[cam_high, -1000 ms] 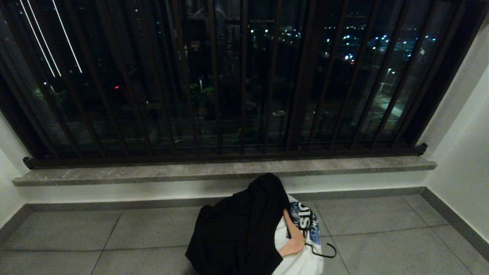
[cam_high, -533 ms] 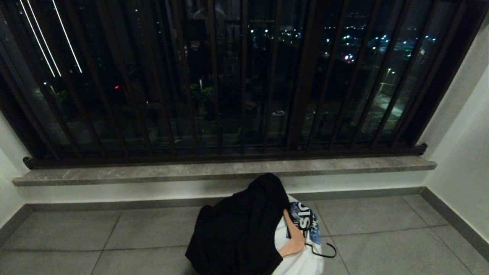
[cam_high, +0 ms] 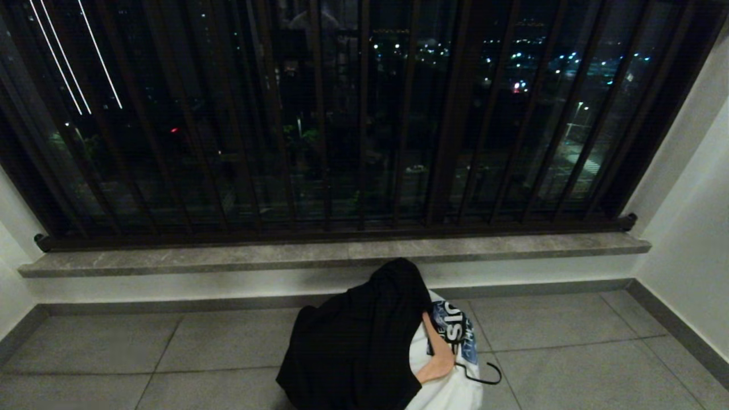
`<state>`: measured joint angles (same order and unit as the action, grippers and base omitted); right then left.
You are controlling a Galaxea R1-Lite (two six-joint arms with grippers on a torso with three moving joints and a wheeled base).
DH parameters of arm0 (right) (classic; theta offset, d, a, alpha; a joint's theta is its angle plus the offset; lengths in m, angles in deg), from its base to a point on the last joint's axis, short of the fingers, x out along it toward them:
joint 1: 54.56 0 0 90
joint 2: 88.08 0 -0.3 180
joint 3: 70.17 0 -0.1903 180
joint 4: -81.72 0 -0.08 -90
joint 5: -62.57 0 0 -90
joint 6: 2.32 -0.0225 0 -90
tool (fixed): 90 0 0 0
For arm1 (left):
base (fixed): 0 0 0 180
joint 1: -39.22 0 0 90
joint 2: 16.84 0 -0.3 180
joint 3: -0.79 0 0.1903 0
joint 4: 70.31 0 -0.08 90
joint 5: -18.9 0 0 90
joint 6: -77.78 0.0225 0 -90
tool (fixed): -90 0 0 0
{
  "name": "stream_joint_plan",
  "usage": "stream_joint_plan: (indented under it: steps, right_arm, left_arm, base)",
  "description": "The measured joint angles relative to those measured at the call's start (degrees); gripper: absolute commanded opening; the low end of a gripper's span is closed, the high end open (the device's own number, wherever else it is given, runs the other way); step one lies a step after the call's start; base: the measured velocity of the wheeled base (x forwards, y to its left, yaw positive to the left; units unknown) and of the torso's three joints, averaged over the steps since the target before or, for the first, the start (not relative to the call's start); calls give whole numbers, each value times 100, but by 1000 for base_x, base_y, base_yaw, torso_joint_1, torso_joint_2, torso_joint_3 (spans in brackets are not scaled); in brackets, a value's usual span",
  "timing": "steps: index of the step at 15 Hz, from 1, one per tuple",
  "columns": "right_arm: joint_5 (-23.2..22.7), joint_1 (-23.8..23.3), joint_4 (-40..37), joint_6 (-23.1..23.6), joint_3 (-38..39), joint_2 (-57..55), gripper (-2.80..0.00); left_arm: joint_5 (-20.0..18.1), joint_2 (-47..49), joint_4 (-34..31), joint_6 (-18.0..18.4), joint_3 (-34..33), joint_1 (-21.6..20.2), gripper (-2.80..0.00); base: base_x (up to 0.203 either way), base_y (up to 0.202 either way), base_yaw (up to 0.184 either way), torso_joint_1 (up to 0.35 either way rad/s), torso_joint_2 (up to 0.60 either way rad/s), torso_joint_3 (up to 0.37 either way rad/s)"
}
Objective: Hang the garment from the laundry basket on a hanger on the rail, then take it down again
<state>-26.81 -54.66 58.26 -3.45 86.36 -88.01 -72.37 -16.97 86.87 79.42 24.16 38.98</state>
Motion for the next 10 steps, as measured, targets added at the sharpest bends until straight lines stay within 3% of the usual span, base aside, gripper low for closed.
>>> stream_joint_plan:
  steps: [10]
  right_arm:
    - [0, 0, 0, -6, 0, 0, -280]
  left_arm:
    - [0, 2, -1, 2, 0, 0, -280]
  base:
    - [0, 0, 0, 0, 0, 0]
